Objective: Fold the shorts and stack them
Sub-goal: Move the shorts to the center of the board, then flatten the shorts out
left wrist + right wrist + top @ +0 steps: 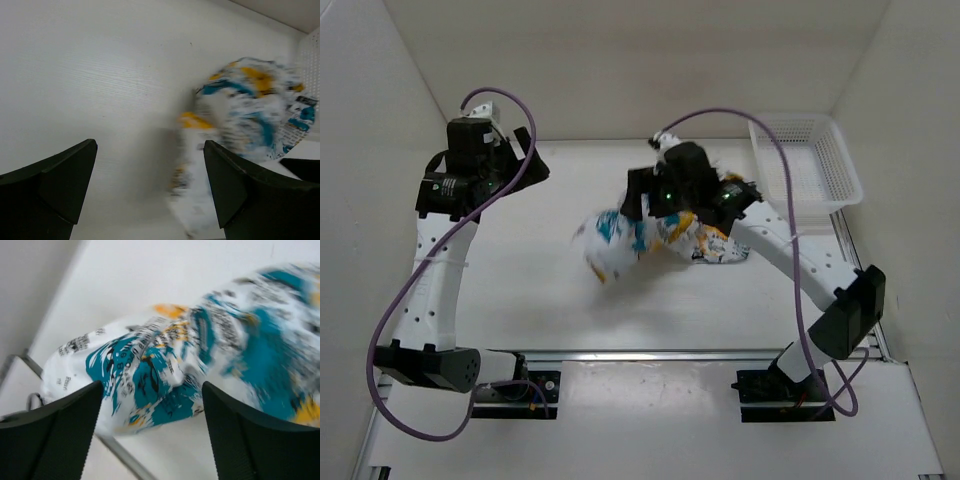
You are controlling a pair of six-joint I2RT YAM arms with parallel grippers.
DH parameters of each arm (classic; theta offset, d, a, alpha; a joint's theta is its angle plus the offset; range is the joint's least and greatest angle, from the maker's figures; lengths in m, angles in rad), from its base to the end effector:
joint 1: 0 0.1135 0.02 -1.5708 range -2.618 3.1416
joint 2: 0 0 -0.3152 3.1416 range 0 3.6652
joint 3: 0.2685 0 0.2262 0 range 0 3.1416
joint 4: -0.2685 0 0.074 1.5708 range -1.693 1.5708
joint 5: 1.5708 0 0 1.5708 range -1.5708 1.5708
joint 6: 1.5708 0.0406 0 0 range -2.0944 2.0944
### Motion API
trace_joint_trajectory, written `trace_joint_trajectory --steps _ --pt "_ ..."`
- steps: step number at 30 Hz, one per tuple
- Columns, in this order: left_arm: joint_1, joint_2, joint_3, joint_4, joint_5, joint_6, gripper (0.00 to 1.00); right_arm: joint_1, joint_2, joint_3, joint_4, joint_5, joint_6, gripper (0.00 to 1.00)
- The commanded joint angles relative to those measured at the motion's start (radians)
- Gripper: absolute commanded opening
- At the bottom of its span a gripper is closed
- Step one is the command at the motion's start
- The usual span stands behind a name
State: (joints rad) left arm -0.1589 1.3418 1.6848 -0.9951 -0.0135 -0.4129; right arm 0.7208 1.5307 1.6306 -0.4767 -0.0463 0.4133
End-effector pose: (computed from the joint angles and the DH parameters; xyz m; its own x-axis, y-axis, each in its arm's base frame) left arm 0.2220 -0.0350 0.4808 -0.6081 -0.3089 -0.7313 -0.1052 0.9444 -0.3114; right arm 0.2429 0.2158 0.4678 -0.5309 0.0676 -0.8447 -0.5223 0.7588 0.3891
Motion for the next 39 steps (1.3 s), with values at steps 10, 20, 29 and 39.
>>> trace_joint_trajectory --steps 10,20,29,39 --pt "-0.007 -0.099 -0.233 0.018 0.112 -0.076 1.0 -0.311 -0.238 -0.317 -0.123 0.093 0.002 0.28" --pt "0.169 0.013 -0.652 0.139 0.127 -0.3 1.0 -0.379 -0.023 -0.245 -0.195 0.06 -0.028 0.76" --pt "0.34 0.281 -0.548 0.188 0.13 -0.319 1.0 -0.388 -0.02 -0.304 -0.174 0.01 -0.028 0.88" --pt "0.306 0.493 -0.476 0.188 0.078 -0.331 0.8 -0.417 -0.066 -0.333 -0.174 0.0 -0.028 0.88"
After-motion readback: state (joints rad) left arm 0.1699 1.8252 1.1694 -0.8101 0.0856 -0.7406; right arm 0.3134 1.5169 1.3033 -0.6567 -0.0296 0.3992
